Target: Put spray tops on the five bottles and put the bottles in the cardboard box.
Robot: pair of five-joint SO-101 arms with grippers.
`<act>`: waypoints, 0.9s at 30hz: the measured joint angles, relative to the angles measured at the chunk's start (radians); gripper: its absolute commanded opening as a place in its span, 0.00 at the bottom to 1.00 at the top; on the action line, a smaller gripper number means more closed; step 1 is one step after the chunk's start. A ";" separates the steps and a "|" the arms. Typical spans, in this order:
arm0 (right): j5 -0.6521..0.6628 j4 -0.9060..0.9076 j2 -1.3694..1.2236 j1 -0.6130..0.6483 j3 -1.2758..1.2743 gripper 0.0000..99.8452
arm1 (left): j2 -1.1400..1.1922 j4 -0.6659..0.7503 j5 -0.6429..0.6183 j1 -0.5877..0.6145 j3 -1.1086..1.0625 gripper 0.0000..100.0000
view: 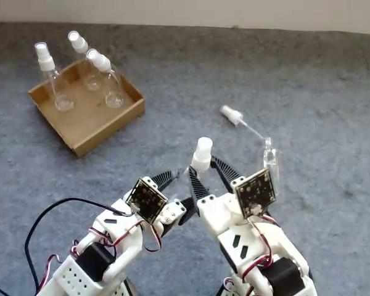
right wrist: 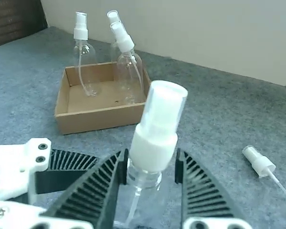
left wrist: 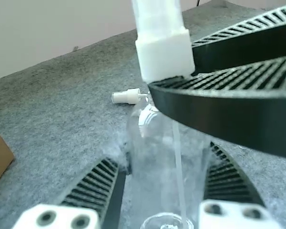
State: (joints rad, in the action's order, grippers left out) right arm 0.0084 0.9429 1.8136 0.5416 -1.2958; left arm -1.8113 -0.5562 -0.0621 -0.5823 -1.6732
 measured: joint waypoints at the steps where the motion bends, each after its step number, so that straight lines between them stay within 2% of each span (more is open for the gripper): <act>1: 0.000 0.002 0.002 -0.017 0.000 0.13 | -0.002 0.000 0.000 0.000 0.000 0.08; 8: 0.000 0.005 0.014 -0.121 -0.002 0.13 | -0.003 0.002 0.002 0.015 0.000 0.08; 14: 0.000 0.005 0.014 -0.123 -0.002 0.13 | -0.003 0.002 0.002 0.097 0.000 0.08; 21: 0.000 0.005 0.014 -0.126 -0.002 0.13 | -0.003 0.002 0.002 0.110 0.000 0.08; 27: 0.000 0.005 0.014 -0.126 -0.002 0.13 | -0.003 0.084 0.002 0.249 0.000 0.08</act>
State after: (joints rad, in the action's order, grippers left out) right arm 0.0084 0.9475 1.8274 0.4158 -1.2973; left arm -1.8144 -0.4718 -0.0606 -0.3337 -1.6732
